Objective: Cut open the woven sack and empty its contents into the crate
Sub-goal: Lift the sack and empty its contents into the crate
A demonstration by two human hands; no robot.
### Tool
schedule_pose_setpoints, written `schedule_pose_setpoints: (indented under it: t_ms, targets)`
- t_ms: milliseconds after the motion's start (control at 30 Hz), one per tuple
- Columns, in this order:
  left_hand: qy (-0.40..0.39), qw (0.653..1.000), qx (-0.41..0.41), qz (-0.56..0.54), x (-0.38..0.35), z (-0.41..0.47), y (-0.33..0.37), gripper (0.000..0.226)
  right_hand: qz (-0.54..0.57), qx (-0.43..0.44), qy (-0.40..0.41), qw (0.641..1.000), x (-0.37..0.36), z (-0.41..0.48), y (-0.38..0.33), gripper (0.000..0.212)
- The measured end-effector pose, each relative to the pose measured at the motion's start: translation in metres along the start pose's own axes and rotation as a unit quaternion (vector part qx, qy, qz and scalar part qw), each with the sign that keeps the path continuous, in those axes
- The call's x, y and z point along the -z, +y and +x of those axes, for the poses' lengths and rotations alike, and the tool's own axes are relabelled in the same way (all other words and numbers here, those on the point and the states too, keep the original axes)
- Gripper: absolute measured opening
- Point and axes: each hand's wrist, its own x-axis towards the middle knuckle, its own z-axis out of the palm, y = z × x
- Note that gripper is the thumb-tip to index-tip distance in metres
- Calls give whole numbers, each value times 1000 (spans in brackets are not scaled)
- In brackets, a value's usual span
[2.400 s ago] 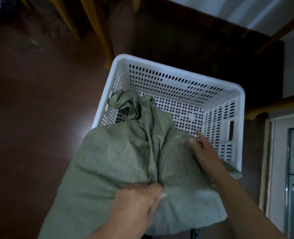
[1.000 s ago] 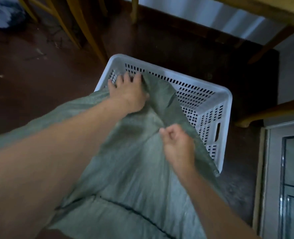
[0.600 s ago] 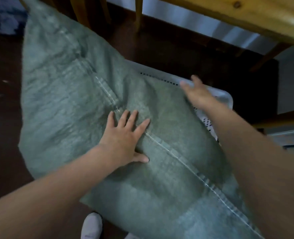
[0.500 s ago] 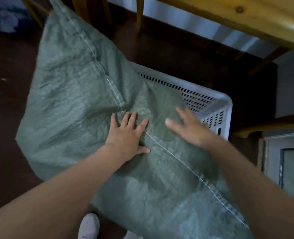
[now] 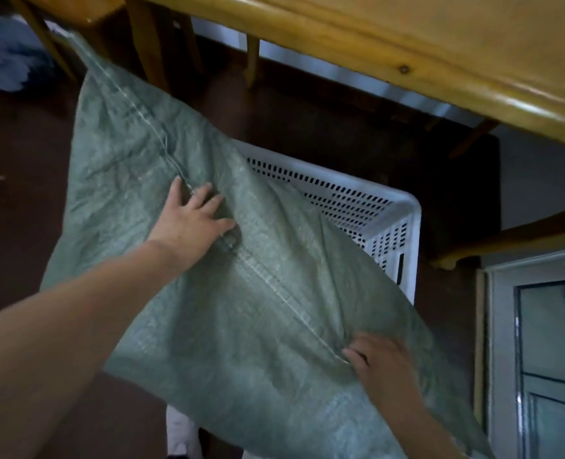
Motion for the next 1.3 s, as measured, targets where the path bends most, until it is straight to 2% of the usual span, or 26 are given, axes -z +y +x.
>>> schedule_pose_setpoints:
  t_ms: [100, 200, 233, 333, 400, 467, 500, 533, 567, 633, 700, 733, 833, 867, 900, 933, 967, 1000, 1033, 1067, 1133, 1167, 1200, 1300]
  targets:
    - [4, 999, -1, -34, 2, 0, 3, 49, 40, -57, -85, 994, 3, 1, -23, 33]
    - [37, 997, 12, -65, -7, 6, -8, 53, -29, -96, -177, 979, 3, -1, -22, 72]
    - [45, 996, 17, -71, -10, 7, -14, 53, -42, -108, -166, 979, 0, -3, -22, 69]
    - [41, 998, 29, -49, -11, 7, -22, 49, -15, -173, -103, 979, -9, -3, -39, 28]
    - [47, 996, 50, -61, -10, 6, -25, 39, 51, -214, -40, 975, -15, 2, -52, 20]
    - [75, 977, 81, -181, -5, 8, -26, 31, 144, -270, 33, 951, -11, 10, -62, 23]
    - [96, 950, 93, -281, 1, 9, -25, 30, 186, -289, 67, 936, -2, 15, -66, 20]
    - [128, 902, 102, -399, 12, 10, -23, 27, 229, -308, 94, 919, 14, 22, -71, 14]
    - [151, 839, 111, -511, 26, 10, -18, 26, 283, -315, 130, 896, 37, 29, -77, 12]
    - [164, 720, 114, -665, 62, 1, -7, 31, 444, -287, 198, 826, 94, 40, -102, 6]
    - [168, 626, 91, -756, 102, -15, 0, 30, 555, -242, 243, 758, 152, 40, -135, 14]
    - [176, 592, 76, -783, 125, -27, 0, 28, 588, -212, 259, 736, 179, 36, -150, 18]
    - [229, 519, -3, -823, 187, -69, -12, 25, 621, -110, 319, 707, 243, 7, -186, 17]
    - [234, 510, -26, -827, 199, -82, -15, 25, 605, -94, 338, 715, 249, -4, -192, 17]
    - [230, 516, -41, -824, 203, -91, -15, 25, 560, -101, 345, 747, 244, -12, -196, 19]
    - [216, 540, -45, -812, 202, -97, -12, 24, 501, -122, 336, 788, 235, -20, -202, 21]
    - [189, 580, -40, -791, 197, -100, -9, 24, 458, -138, 296, 827, 223, -26, -207, 20]
    - [157, 623, -25, -766, 194, -102, -6, 27, 443, -146, 241, 851, 214, -31, -210, 17]
    - [142, 648, -16, -748, 194, -106, -5, 29, 436, -154, 209, 861, 212, -37, -212, 14]
    - [157, 643, -27, -749, 198, -112, -6, 30, 431, -159, 213, 862, 216, -42, -210, 13]
    - [240, 564, -62, -788, 213, -124, -14, 26, 440, -137, 290, 839, 233, -49, -200, 16]
    - [263, 536, -67, -799, 216, -128, -16, 24, 444, -128, 313, 830, 236, -54, -194, 16]
    - [264, 534, -64, -801, 213, -128, -17, 22, 439, -130, 298, 838, 232, -60, -192, 16]
    - [145, 618, -21, -772, 190, -121, -6, 18, 477, -155, 162, 850, 207, -61, -188, 12]
